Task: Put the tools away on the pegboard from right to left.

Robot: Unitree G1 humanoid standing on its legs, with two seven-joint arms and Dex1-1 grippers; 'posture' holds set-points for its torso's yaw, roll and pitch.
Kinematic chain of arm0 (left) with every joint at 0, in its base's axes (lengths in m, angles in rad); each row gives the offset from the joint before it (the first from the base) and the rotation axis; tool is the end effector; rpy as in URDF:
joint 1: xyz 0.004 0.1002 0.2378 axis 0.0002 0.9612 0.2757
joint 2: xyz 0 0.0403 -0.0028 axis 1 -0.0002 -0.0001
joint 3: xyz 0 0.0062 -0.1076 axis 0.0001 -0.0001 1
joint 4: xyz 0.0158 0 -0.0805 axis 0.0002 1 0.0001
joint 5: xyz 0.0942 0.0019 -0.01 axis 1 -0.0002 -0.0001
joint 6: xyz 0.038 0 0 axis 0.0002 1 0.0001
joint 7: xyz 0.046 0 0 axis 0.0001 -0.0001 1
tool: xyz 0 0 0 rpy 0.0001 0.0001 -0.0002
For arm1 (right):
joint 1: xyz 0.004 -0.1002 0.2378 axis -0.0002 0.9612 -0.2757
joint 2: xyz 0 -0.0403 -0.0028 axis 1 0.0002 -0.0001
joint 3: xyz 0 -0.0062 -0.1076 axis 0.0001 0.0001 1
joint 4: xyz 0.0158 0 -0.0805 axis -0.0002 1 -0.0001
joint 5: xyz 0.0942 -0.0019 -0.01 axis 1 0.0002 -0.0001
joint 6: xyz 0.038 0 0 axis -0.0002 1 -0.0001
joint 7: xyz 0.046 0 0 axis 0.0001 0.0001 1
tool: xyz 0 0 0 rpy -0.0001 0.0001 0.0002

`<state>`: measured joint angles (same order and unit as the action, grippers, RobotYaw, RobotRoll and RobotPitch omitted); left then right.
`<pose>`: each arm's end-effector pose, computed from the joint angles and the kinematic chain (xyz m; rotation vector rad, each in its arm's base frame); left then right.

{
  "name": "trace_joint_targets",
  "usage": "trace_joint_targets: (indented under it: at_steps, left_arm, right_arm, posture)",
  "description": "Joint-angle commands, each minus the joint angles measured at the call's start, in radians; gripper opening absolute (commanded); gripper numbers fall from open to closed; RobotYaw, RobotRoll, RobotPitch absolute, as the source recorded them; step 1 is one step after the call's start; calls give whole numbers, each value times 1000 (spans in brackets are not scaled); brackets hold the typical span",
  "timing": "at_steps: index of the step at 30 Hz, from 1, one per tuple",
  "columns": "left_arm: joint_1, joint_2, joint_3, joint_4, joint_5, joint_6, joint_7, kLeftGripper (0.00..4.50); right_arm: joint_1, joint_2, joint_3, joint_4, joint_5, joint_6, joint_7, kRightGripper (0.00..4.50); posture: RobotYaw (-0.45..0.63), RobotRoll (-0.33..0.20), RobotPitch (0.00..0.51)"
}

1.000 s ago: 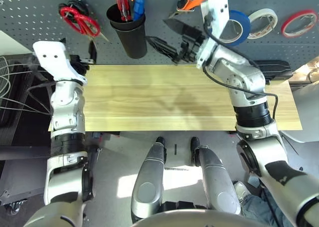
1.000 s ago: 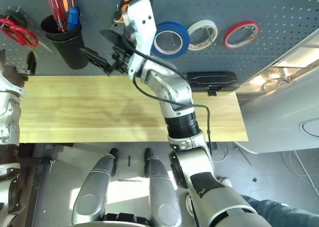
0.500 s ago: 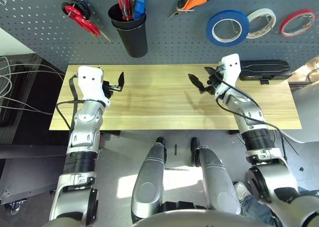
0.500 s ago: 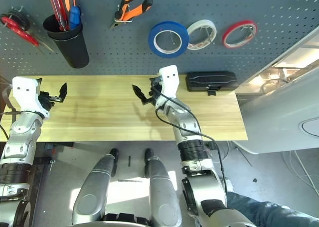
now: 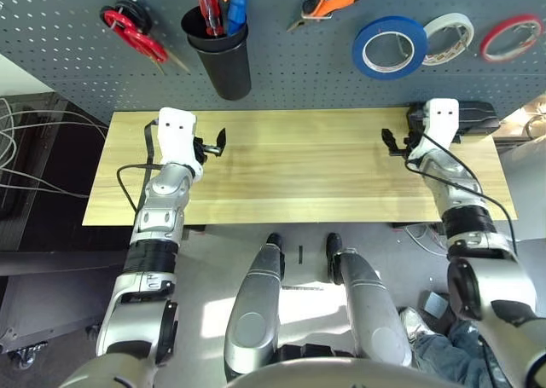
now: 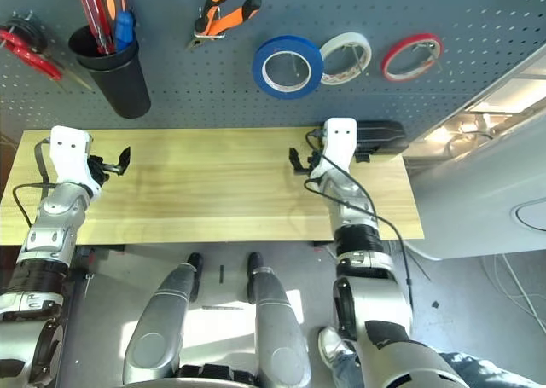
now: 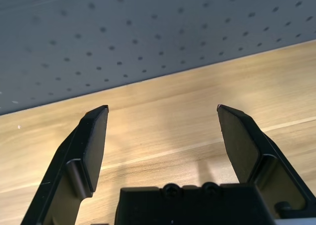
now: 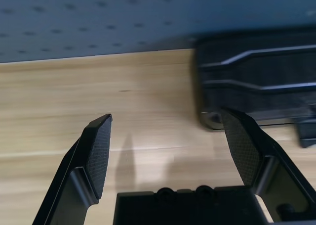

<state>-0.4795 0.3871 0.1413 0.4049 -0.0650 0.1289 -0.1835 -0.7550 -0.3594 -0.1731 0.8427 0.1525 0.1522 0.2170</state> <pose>0.2856 0.2426 0.1009 0.2370 0.0390 -0.0096 0.3257 -0.2352 0.1022 -0.0225 0.1956 0.0212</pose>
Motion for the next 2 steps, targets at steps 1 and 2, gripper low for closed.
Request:
trace_joint_targets:
  at_steps: [1,2]
  left_arm:
    - [15,3,-2,34,13,17,0,4483]
    - [15,2,-2,37,12,20,-2,4483]
  right_arm:
    - [17,-8,-7,53,-10,-9,6,4500]
    - [20,-10,-6,52,-11,-10,10,4500]
  posture:
    - [87,0,406]
    - [87,0,406]
